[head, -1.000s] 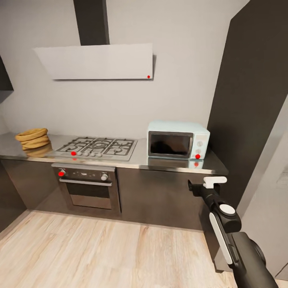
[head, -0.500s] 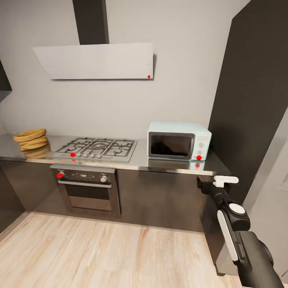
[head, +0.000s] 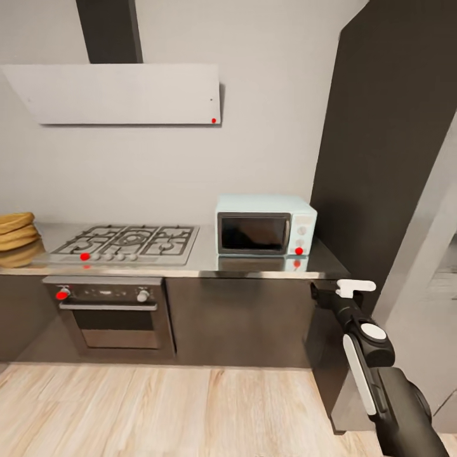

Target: In the kitchen, take the popcorn bag from the countertop, put it into the microwave, and heat it until the popcorn is cooked so the cooked popcorn ends up inside the bag.

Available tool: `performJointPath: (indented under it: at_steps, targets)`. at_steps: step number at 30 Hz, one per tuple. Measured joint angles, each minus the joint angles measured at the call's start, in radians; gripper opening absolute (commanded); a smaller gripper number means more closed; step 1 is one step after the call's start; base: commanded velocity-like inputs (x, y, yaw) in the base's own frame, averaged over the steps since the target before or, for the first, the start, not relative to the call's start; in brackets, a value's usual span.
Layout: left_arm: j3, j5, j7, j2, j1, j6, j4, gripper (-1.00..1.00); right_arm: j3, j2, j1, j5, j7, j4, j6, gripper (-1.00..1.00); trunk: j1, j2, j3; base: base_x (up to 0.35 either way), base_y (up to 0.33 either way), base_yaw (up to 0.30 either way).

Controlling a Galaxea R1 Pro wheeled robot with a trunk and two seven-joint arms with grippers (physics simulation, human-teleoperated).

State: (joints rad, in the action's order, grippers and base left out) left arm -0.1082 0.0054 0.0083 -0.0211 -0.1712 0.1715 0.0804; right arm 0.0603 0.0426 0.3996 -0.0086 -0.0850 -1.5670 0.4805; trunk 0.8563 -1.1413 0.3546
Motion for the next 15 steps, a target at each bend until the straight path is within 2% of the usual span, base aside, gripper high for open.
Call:
performJointPath:
  at_steps: [5, 8, 13, 15]
  targets:
    - [0.0, 0.0, 0.0, 0.0, 0.0, 0.0, 0.0, 1.0, -0.042, 0.0, 0.0, 0.0, -0.001, 0.002, 0.0, 1.0, 0.0, 0.0, 0.0, 0.0, 0.0, -0.288]
    - [0.0, 0.0, 0.0, 0.0, 0.0, 0.0, 0.0, 1.0, -0.066, 0.0, -0.002, 0.0, -0.001, 0.002, 0.0, 1.0, 0.0, 0.0, 0.0, 0.0, 0.0, -0.061]
    - [0.0, 0.0, 0.0, 0.001, 0.0, 0.0, 0.0, 1.0, -0.071, -0.004, -0.004, 0.001, -0.001, 0.002, 0.0, 1.0, 0.0, 0.0, 0.0, 0.004, 0.011, -0.009]
    - [0.0, 0.0, 0.0, 0.002, 0.0, 0.0, 0.0, 1.0, -0.072, -0.005, -0.004, 0.0, -0.001, 0.002, 0.0, 1.0, 0.0, 0.0, 0.0, 0.068, 0.172, -0.001]
